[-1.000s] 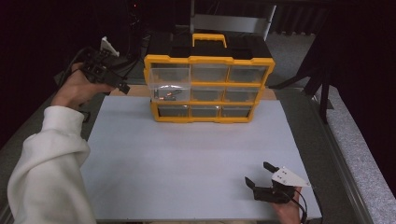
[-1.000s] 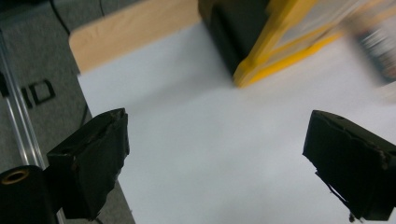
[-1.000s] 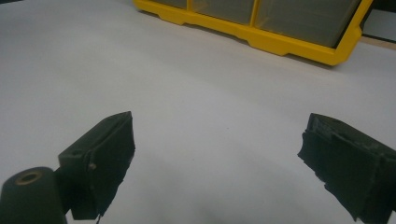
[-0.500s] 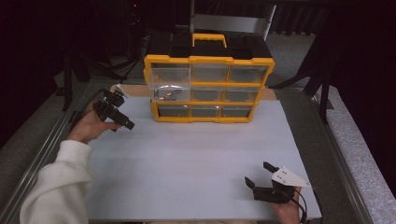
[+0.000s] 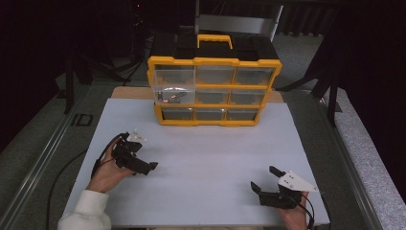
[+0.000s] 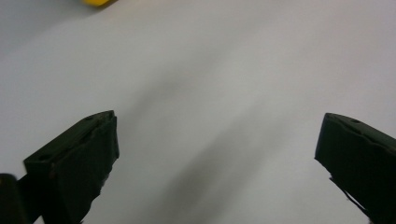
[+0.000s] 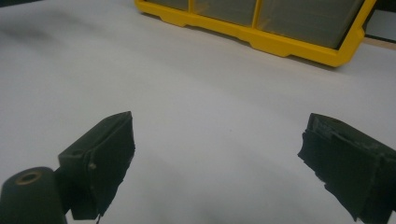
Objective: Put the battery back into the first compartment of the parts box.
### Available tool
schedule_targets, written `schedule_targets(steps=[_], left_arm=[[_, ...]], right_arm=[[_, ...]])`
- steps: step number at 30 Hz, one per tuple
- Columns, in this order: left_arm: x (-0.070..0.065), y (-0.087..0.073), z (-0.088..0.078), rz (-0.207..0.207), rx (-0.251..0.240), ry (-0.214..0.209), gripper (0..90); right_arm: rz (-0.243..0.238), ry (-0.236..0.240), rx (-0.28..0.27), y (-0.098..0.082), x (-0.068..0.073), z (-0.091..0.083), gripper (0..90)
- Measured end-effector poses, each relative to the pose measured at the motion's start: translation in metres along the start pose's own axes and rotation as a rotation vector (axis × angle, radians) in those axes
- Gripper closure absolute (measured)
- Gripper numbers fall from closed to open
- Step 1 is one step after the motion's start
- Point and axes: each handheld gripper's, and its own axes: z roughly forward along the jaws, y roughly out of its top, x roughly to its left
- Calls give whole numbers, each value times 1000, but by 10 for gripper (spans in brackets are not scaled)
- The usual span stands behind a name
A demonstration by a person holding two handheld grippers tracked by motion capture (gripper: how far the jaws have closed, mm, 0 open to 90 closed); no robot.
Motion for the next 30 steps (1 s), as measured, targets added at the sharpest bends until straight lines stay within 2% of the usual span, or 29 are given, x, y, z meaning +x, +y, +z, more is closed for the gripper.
schedule_targets(steps=[1, 2, 6, 9, 10, 11, 12, 13, 14, 15, 16, 19, 21, 24, 30], left_arm=[[-8, -10, 0, -10, -85, -33, 1], [-13, -14, 0, -7, -127, -47, 0], [-31, -33, 1, 27, -259, -36, 0], [-38, -49, 0, 20, -374, -27, 0], [-38, -49, 0, 20, -374, -27, 0], [-38, -57, -2, 7, -431, -22, 0], [-38, -57, -2, 7, -431, -22, 0], [-37, -66, -13, -20, -529, 34, 0], [-37, -66, -13, -20, -529, 34, 0], [-35, -72, -21, -53, -598, 52, 0], [-34, -75, -24, -67, -623, 52, 0], [-31, -83, -33, -85, -668, 77, 0], [-30, -87, -36, -86, -677, 96, 0], [-28, -89, -36, -88, -676, 118, 0], [-30, -88, -34, -70, -661, 122, 0]], right_arm=[[6, 7, -10, 1, 0, 0, 92], [13, 8, -12, 1, -1, 0, 92], [21, 12, -25, 2, -1, 0, 92], [31, 12, -40, 4, -1, 2, 92], [31, 12, -40, 4, -1, 2, 92], [31, 11, -47, 4, -1, 2, 91], [31, 11, -47, 4, -1, 2, 91], [49, 20, -69, 7, -2, 6, 90], [49, 20, -69, 7, -2, 6, 90], [48, 12, -83, 8, -2, 8, 88], [53, 15, -92, 10, -2, 9, 88], [43, 22, -100, 11, -3, 12, 88], [39, 24, -97, 11, -4, 14, 88], [34, 20, -97, 10, -5, 15, 88], [30, 16, -94, 10, -6, 15, 88]])
